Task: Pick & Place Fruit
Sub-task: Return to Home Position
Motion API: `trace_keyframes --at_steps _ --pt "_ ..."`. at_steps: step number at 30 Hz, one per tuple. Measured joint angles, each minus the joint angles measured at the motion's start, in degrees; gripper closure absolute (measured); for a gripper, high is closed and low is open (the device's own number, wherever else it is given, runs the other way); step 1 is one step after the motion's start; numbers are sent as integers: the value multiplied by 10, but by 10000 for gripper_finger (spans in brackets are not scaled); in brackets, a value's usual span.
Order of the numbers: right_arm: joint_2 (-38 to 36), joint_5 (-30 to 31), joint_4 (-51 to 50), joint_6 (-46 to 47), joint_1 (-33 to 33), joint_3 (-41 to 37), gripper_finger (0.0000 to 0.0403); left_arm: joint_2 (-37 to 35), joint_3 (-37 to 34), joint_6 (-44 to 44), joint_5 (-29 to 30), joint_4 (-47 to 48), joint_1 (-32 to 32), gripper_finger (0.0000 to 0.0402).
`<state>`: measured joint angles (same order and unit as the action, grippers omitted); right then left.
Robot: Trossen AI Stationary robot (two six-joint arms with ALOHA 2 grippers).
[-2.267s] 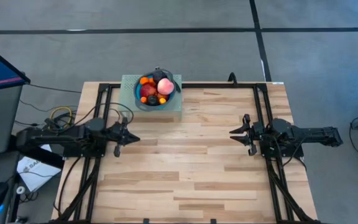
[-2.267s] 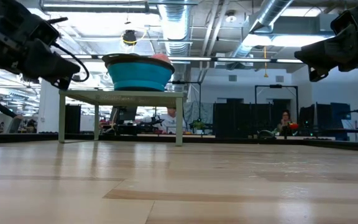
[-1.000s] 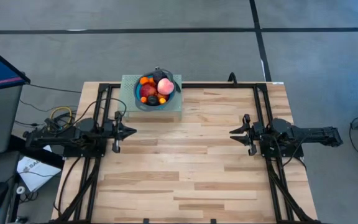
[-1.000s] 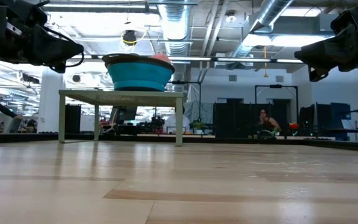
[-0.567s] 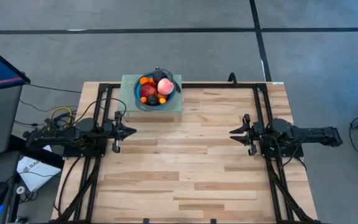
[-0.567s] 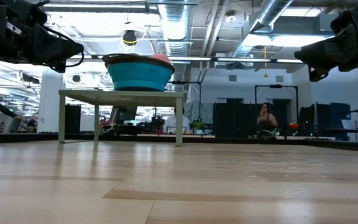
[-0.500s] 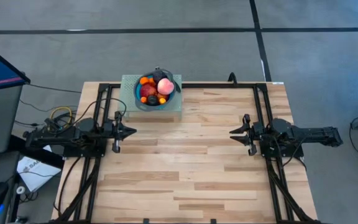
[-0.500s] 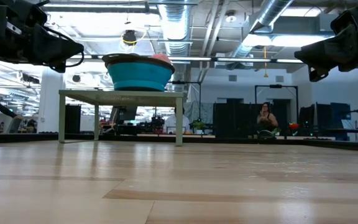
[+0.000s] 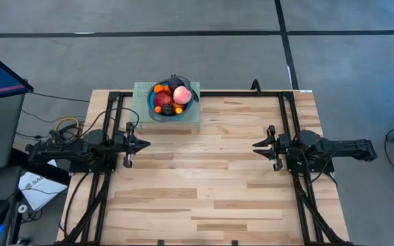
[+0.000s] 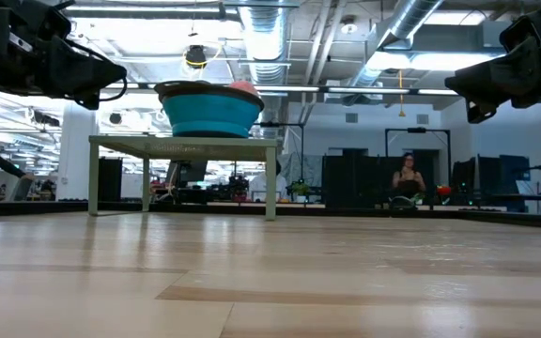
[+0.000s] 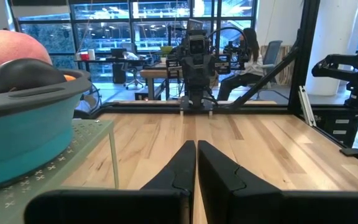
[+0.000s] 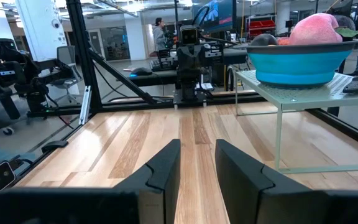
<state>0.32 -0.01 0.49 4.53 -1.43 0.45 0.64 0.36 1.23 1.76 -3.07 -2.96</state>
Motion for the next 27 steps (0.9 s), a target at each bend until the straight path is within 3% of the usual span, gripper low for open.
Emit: trace_keyframes --at_steps 27 --pt "0 0 0 0 0 0 308 0 0 0 2 0 0 390"
